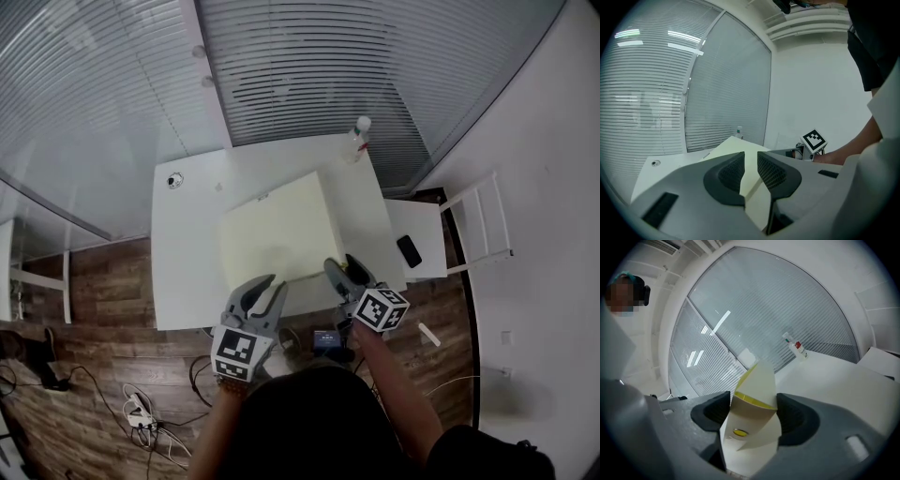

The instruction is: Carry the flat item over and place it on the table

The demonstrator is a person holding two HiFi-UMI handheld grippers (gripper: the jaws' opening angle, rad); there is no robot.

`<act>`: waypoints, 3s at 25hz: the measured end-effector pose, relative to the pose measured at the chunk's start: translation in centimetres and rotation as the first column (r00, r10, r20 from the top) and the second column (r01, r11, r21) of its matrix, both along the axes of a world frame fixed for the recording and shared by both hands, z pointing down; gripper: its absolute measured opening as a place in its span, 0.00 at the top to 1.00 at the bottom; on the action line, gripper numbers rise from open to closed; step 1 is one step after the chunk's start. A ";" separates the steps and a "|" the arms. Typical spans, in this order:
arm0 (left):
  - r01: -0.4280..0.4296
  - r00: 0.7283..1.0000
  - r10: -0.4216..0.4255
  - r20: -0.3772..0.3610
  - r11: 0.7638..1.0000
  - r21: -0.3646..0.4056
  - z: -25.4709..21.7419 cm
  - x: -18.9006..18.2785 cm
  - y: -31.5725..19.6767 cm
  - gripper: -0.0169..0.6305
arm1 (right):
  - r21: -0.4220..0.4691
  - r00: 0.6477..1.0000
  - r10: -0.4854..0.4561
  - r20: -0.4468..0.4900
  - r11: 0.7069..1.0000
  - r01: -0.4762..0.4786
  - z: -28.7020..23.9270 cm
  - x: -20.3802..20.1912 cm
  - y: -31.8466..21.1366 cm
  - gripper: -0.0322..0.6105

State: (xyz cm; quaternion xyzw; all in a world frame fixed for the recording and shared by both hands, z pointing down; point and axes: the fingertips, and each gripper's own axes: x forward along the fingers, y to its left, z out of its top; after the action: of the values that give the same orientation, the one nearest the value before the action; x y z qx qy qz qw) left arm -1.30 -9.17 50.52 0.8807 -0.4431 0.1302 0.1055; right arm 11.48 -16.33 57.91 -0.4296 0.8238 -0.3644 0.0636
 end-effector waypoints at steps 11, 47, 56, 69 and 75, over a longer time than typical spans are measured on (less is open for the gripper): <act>-0.024 1.000 0.024 0.010 1.000 -0.008 0.6 1.4 0.0 0.83 | -0.056 0.999 -0.042 -0.011 0.998 0.042 2.7 -1.7 0.9 0.47; 0.206 0.976 -0.187 0.109 0.957 -0.203 10.5 -8.9 1.0 0.83 | -0.040 0.615 -0.340 -0.711 0.893 0.448 9.4 -3.6 3.3 0.56; 0.271 0.962 -0.245 0.121 0.915 -0.299 15.2 -13.0 0.4 0.82 | -0.162 0.430 -0.435 -0.791 0.826 0.539 11.0 -4.6 3.3 0.49; 0.234 0.965 -0.174 0.196 0.910 -0.341 18.0 -15.5 0.6 0.73 | -0.233 0.393 -0.472 -0.789 0.822 0.519 11.1 -4.9 2.5 0.49; 0.194 0.971 -0.119 0.205 0.897 -0.396 19.0 -15.9 0.4 0.73 | -0.262 0.364 -0.487 -0.794 0.815 0.518 11.6 -5.4 2.0 0.49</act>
State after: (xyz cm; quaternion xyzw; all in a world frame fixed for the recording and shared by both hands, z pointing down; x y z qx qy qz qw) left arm -17.15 -8.79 69.54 0.7847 -0.4825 0.2893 0.2601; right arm 6.12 -14.32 69.48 -0.2762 0.8469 -0.1028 -0.4426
